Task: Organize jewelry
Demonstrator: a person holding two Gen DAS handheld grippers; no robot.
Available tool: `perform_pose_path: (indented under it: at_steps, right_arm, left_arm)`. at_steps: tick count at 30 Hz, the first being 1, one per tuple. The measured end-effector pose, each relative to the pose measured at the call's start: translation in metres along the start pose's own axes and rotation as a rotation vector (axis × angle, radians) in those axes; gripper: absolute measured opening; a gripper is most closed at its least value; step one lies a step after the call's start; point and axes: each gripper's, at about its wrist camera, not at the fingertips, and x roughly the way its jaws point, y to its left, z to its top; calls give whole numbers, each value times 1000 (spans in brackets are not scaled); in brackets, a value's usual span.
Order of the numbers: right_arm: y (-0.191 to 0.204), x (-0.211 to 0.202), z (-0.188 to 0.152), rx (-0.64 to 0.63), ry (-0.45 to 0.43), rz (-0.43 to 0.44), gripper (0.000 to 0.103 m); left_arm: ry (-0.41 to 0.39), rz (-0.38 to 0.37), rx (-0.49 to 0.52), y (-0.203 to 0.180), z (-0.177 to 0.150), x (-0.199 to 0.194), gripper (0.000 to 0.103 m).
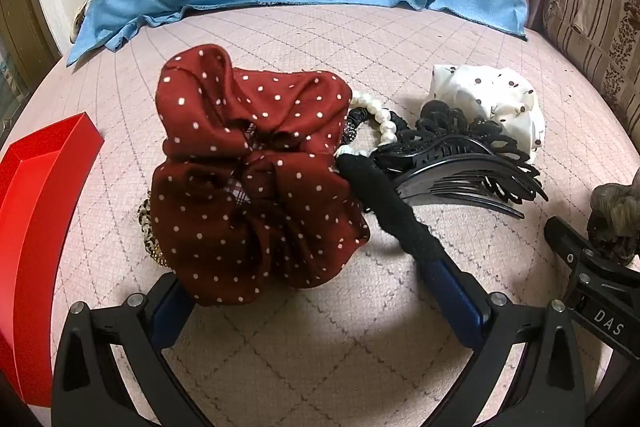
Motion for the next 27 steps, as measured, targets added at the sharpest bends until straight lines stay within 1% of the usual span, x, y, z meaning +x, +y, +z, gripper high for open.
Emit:
perform_pose_path:
  at_steps: [4, 7, 10, 12, 14, 15, 18, 24, 27]
  right_arm:
    - [-1, 0, 0, -1, -2, -1, 103]
    - [-2, -1, 0, -2, -3, -1, 103]
    - [-5, 0, -2, 9, 0, 13, 103]
    - [-6, -2, -2, 14, 11, 26, 103]
    - [-5, -3, -2, 11, 38, 24, 103]
    - [-4, -4, -1, 11, 48, 25, 103]
    - [-5, -6, -3, 15, 53, 45, 103]
    - [6, -25, -18, 2, 34, 20, 103]
    - [8, -42, -27, 26, 9, 51, 103]
  left_arm:
    - [14, -3, -3, 0, 0, -1, 103]
    - [41, -37, 29, 3, -2, -5, 103]
    - [46, -68, 60, 6, -3, -7, 103]
    - [54, -88, 74, 8, -6, -11, 103]
    - [81, -89, 91, 9, -8, -18, 103]
    - [74, -90, 83, 11, -10, -26, 103]
    - [9, -82, 71, 18, -15, -55, 103]
    - [-94, -94, 36, 33, -22, -118, 103]
    - [-151, -85, 17, 41, -29, -147, 103]
